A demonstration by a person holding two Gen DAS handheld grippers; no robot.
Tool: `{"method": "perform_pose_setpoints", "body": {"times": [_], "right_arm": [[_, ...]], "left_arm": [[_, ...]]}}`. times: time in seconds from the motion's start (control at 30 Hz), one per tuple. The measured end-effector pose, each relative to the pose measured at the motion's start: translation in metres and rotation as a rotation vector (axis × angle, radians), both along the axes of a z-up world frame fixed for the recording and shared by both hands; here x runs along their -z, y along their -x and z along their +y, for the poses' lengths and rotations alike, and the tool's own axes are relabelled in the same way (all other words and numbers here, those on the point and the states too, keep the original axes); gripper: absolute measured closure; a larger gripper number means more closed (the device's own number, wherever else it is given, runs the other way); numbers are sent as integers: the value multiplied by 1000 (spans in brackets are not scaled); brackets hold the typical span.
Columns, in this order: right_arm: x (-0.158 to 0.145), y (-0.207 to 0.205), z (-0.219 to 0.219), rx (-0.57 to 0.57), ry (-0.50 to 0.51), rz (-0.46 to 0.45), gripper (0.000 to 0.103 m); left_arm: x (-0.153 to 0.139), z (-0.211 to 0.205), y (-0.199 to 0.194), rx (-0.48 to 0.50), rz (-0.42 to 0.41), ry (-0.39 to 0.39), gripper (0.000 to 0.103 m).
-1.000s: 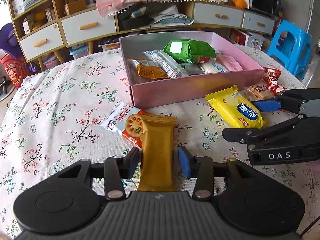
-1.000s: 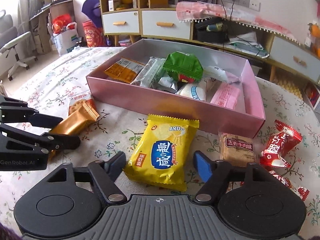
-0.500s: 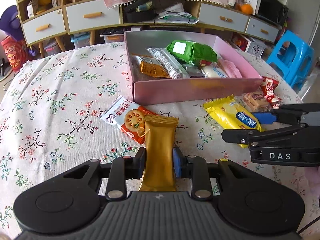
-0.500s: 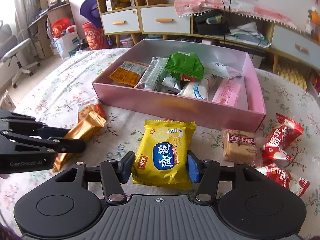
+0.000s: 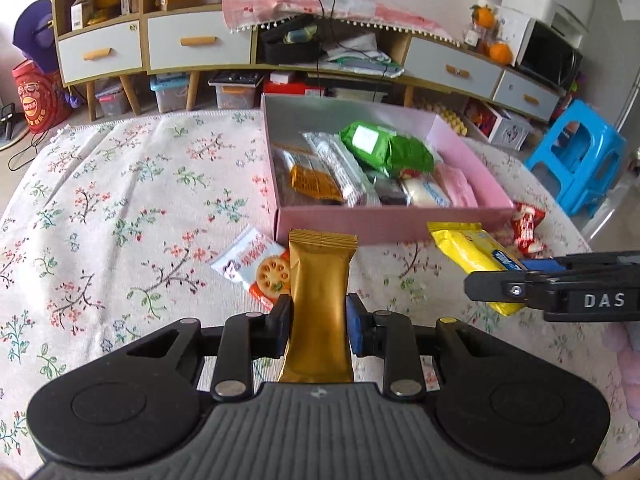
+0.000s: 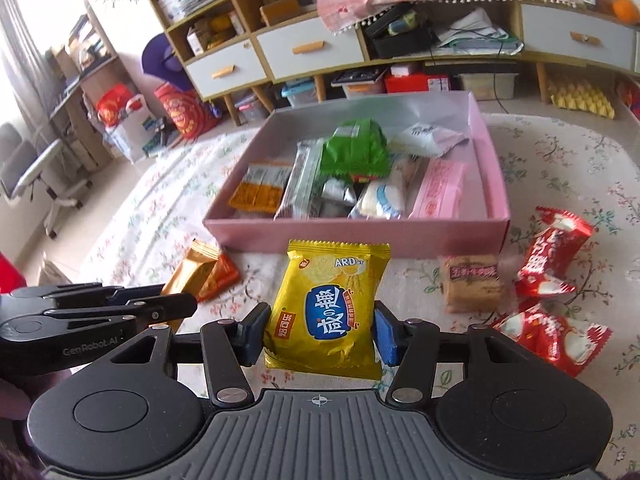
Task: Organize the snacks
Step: 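Close the right tool on the yellow packet while the left tool lifts the gold bar, then carry the gold bar and yellow packet into the pink box and open both tools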
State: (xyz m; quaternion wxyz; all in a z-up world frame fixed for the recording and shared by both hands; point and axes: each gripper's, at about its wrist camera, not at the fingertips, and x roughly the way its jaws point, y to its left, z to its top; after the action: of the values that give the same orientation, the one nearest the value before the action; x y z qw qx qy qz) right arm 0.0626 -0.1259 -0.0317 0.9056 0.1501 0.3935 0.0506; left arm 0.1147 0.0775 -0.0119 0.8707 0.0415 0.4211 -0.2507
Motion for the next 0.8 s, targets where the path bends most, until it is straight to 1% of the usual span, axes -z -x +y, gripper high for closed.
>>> {"method": "perform_pose_setpoints", "body": {"times": [0.13,0.37,0.47,0.6,0.63,0.73,0.8], "right_arm": [[-10,1,-10,27,-11,-26,51],[-18,-5,-35,106,-40,-54,51],[-21,-10,-43,127,-54,-75,51],[-20,-23,-59,166,-89,-104,51],[-18,-28,-61,169,-86,-111,51],[-16,-41,-65,177,-29,-108,51],[-16,-47,-70,184,-36,-113,51]], "left_arm": [[-5,-4,-6,-19,-10,21,77],[-12,-19,-12,-44,-32,64,77],[-15,-25,-20,-59,-37,65,77],[-16,-32,-38,-80,-38,77,77],[-15,-34,-45,-85,-38,81,77],[-14,-46,-67,-92,-47,79,77],[-13,-55,-80,-97,-70,59,77]]}}
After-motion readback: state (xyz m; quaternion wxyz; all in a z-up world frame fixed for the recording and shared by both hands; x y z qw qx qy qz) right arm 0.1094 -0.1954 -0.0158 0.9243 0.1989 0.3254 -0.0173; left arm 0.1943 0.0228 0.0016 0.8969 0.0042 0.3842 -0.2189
